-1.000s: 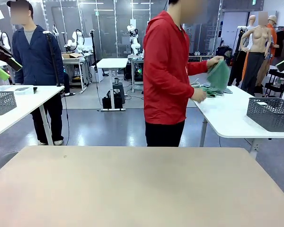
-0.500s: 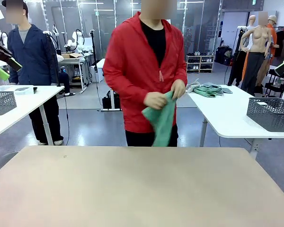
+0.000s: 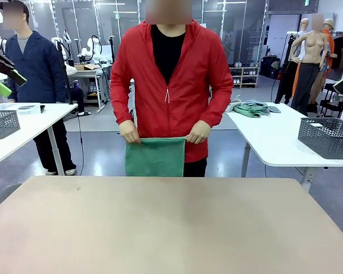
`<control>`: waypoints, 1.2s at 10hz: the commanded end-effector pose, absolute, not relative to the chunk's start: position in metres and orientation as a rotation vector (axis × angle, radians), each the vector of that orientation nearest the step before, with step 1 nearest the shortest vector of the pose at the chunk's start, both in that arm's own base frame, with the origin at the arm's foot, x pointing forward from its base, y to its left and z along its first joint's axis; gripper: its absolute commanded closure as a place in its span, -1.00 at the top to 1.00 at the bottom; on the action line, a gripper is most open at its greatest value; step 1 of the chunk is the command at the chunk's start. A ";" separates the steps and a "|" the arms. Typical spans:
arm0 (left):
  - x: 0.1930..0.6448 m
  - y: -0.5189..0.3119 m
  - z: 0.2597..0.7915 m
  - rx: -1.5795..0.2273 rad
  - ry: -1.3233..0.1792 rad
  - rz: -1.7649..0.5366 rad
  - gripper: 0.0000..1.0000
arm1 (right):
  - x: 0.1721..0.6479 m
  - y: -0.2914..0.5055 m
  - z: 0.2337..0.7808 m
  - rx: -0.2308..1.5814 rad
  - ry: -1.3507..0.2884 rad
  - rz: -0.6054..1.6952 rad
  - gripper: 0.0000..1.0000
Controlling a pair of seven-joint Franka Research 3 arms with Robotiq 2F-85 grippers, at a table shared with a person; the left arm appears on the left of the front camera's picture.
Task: Fold the towels and place them in the basket.
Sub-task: When a person lays out a Towel with hook on the table, fold it in half twice.
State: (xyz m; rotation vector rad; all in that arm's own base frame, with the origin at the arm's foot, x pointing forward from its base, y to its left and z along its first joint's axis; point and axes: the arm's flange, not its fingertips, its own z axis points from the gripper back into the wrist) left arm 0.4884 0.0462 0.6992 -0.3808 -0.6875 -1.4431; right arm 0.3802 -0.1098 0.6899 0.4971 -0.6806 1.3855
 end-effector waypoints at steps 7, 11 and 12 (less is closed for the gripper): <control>0.488 0.045 0.701 -0.381 -0.695 -1.444 1.00 | 0.381 -0.108 0.690 0.502 -0.685 1.388 1.00; 0.488 0.045 0.701 -0.381 -0.695 -1.444 1.00 | 0.381 -0.108 0.690 0.502 -0.685 1.388 1.00; 0.488 0.045 0.701 -0.381 -0.695 -1.444 1.00 | 0.381 -0.108 0.690 0.502 -0.685 1.388 1.00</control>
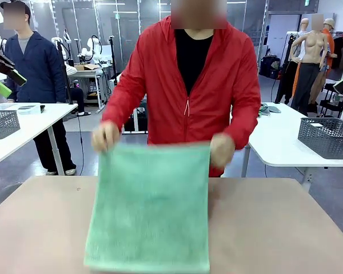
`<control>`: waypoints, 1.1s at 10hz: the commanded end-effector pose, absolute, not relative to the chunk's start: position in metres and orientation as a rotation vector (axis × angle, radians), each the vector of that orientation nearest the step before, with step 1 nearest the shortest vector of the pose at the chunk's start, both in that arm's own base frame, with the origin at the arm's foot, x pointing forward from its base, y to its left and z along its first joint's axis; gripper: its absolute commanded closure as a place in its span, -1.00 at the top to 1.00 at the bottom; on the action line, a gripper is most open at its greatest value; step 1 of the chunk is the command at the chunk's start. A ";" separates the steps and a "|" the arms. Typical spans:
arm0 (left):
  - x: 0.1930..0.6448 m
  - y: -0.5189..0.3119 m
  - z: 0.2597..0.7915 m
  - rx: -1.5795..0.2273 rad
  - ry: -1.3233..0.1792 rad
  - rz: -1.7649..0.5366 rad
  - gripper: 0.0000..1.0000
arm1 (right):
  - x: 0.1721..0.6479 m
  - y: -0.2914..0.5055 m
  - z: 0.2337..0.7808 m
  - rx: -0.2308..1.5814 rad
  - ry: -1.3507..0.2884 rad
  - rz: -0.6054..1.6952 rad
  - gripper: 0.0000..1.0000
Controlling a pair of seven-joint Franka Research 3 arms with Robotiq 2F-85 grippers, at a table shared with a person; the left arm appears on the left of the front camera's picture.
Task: Fold the towels and place them in the basket.
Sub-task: When a person lays out a Towel with hook on the table, fold it in half twice.
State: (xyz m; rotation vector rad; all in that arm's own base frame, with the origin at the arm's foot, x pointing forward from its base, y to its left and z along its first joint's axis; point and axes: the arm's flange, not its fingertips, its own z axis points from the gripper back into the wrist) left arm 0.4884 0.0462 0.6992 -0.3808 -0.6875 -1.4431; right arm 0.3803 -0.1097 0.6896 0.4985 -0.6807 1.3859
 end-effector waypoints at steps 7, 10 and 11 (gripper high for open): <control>0.488 0.045 0.701 -0.381 -0.695 -1.444 1.00 | 0.381 -0.108 0.690 0.502 -0.685 1.388 1.00; 0.488 0.045 0.701 -0.381 -0.695 -1.444 1.00 | 0.381 -0.108 0.690 0.502 -0.685 1.388 1.00; 0.488 0.045 0.701 -0.381 -0.695 -1.444 1.00 | 0.381 -0.108 0.690 0.502 -0.685 1.388 1.00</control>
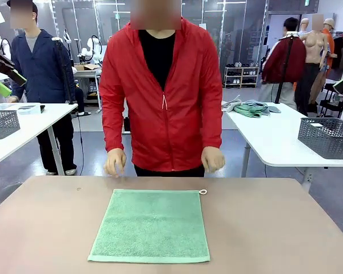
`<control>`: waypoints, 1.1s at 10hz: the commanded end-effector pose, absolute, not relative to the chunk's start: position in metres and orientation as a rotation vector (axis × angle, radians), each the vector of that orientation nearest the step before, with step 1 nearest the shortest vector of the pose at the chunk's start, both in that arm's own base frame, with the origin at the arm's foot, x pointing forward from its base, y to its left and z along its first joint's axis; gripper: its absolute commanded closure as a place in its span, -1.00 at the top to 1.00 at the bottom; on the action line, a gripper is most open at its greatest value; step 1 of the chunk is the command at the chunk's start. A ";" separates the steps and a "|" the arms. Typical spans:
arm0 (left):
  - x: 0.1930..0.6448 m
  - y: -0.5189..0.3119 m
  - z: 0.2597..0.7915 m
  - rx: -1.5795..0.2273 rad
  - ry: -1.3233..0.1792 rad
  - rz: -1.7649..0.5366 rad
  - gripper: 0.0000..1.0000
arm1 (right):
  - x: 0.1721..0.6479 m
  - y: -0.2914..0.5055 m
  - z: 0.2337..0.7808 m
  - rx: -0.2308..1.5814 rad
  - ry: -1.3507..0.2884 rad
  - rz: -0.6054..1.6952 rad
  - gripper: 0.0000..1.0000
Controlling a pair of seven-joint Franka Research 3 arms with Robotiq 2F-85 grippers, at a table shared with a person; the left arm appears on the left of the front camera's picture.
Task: Fold the towels and place them in the basket.
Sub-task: When a person lays out a Towel with hook on the table, fold it in half twice.
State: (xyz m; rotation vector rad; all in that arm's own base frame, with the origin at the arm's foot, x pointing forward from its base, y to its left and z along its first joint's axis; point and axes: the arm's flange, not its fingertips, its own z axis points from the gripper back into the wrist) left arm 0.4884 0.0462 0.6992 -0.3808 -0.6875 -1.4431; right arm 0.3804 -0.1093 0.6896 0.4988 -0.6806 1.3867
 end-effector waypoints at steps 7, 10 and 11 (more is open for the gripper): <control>0.488 0.045 0.701 -0.381 -0.695 -1.444 1.00 | 0.381 -0.108 0.690 0.502 -0.685 1.388 1.00; 0.469 -0.034 0.707 -0.283 -0.594 -1.550 1.00 | 0.381 -0.040 0.700 0.451 -0.571 1.449 1.00; 0.459 -0.073 0.705 -0.236 -0.529 -1.584 1.00 | 0.378 -0.001 0.701 0.421 -0.515 1.452 1.00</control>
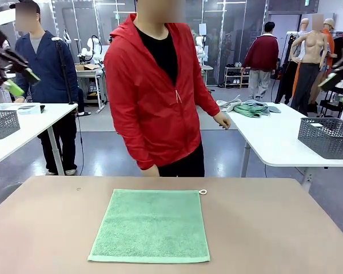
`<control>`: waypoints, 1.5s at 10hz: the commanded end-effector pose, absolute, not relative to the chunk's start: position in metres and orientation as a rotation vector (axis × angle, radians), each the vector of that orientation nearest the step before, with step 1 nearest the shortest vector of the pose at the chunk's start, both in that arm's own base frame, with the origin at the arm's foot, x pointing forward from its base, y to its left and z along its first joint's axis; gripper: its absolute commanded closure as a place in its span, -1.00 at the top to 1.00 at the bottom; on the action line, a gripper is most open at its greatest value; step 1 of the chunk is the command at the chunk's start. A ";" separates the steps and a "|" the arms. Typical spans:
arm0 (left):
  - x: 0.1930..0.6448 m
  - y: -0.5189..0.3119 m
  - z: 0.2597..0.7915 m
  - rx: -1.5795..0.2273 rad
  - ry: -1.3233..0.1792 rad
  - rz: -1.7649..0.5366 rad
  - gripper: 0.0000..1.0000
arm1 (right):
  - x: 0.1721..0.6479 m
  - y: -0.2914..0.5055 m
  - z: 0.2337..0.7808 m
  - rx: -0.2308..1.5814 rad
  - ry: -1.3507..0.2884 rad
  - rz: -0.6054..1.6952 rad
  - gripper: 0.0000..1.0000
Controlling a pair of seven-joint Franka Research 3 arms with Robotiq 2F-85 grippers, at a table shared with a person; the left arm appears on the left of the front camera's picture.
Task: Fold the towels and place them in the basket.
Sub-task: When a person lays out a Towel with hook on the table, fold it in half twice.
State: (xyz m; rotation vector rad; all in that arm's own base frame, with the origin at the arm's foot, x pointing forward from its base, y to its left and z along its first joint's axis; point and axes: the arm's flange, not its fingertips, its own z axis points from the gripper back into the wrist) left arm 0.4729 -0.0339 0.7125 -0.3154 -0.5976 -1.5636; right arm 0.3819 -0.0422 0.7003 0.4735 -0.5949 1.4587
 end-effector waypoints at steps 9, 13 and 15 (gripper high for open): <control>0.384 -0.184 0.542 0.093 -0.136 -1.738 1.00 | 0.362 0.219 0.520 0.034 -0.132 1.427 1.00; 0.375 -0.172 0.503 0.155 -0.106 -1.570 1.00 | 0.362 0.222 0.493 0.003 -0.129 1.429 1.00; 0.380 -0.170 0.511 0.088 -0.088 -1.676 1.00 | 0.359 0.223 0.490 0.015 -0.103 1.467 1.00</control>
